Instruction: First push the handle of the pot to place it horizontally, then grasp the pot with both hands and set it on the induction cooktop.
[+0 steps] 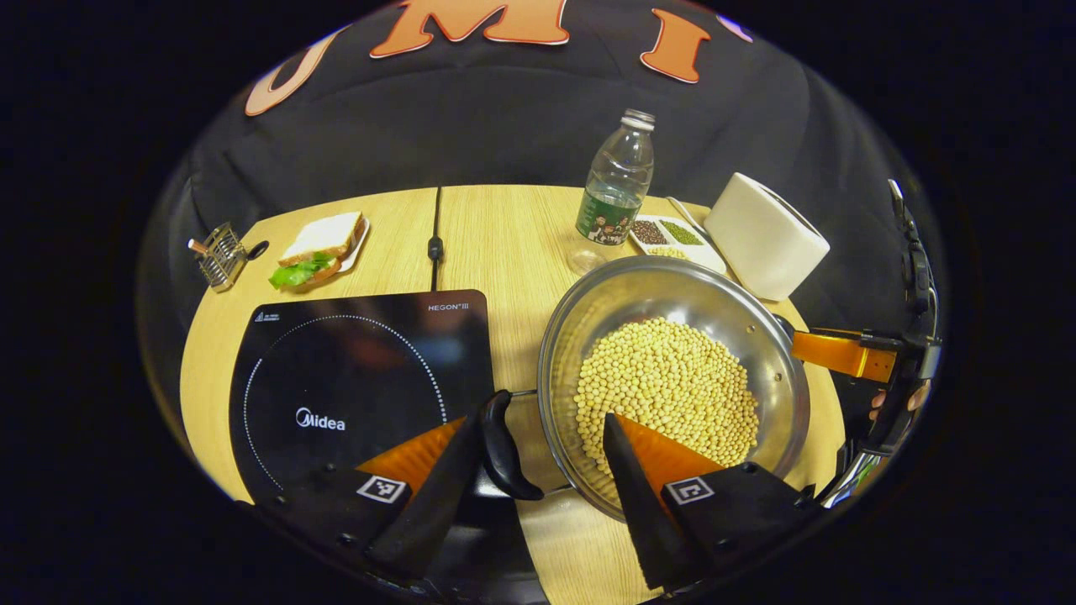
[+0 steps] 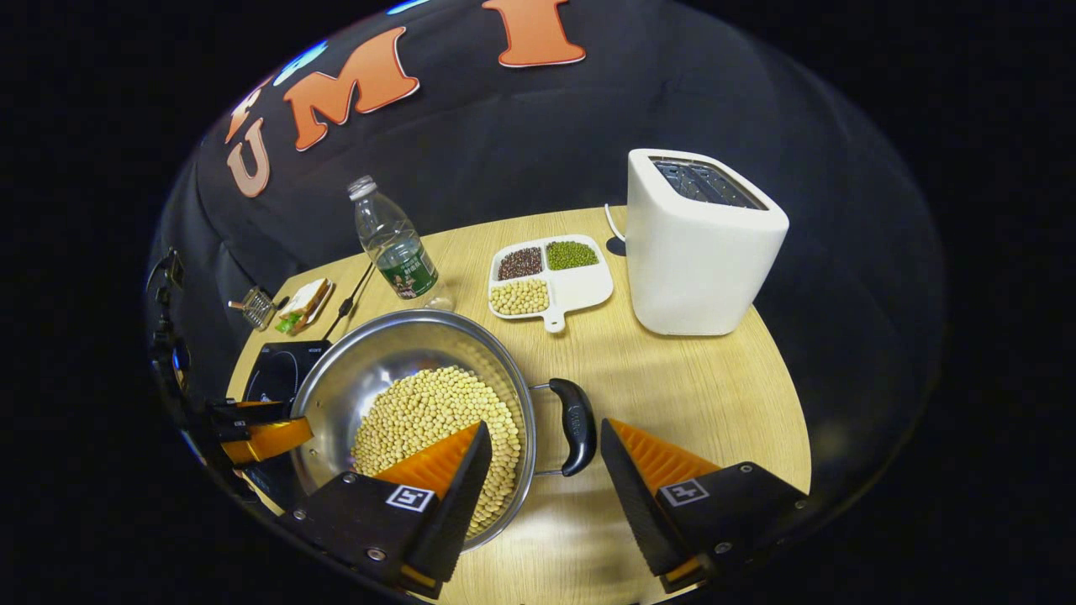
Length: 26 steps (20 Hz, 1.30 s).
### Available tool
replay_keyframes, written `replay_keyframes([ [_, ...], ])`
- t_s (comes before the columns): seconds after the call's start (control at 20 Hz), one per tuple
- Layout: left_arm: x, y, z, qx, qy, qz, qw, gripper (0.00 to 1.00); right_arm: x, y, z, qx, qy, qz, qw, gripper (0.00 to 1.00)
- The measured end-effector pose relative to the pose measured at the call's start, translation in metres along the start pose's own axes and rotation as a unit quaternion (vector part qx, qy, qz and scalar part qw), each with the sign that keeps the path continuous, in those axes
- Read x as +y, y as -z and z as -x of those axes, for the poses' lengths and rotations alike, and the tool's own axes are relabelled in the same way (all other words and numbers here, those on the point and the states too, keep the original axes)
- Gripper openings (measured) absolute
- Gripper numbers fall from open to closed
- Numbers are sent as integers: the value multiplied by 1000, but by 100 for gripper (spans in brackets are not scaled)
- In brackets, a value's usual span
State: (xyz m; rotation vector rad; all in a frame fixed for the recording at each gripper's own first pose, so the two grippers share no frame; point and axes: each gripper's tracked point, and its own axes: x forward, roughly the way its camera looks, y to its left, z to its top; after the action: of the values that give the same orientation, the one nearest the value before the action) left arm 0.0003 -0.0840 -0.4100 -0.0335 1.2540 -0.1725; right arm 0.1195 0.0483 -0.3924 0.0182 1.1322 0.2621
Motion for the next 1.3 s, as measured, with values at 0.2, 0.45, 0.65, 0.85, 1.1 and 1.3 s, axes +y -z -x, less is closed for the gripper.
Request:
replay_keyframes([
  [0.2,-16,-5,-8,-10,7,-21,1000,98,-11,3,-5,5,36,23,999,86],
  [0.45,-27,-16,-29,-20,5,-38,999,99,-28,6,-6,13,77,37,996,86],
  [0.65,-37,-20,-50,-17,7,-50,999,96,-25,8,-3,28,96,48,994,87],
  [0.85,-36,-12,-77,3,1,-48,999,93,-29,16,-6,37,120,37,991,83],
  [1.1,-36,-14,-93,0,0,-45,999,82,-33,20,-7,38,116,14,992,75],
  [1.3,-35,-20,-96,-18,-11,-39,999,84,-35,19,0,26,123,8,992,74],
])
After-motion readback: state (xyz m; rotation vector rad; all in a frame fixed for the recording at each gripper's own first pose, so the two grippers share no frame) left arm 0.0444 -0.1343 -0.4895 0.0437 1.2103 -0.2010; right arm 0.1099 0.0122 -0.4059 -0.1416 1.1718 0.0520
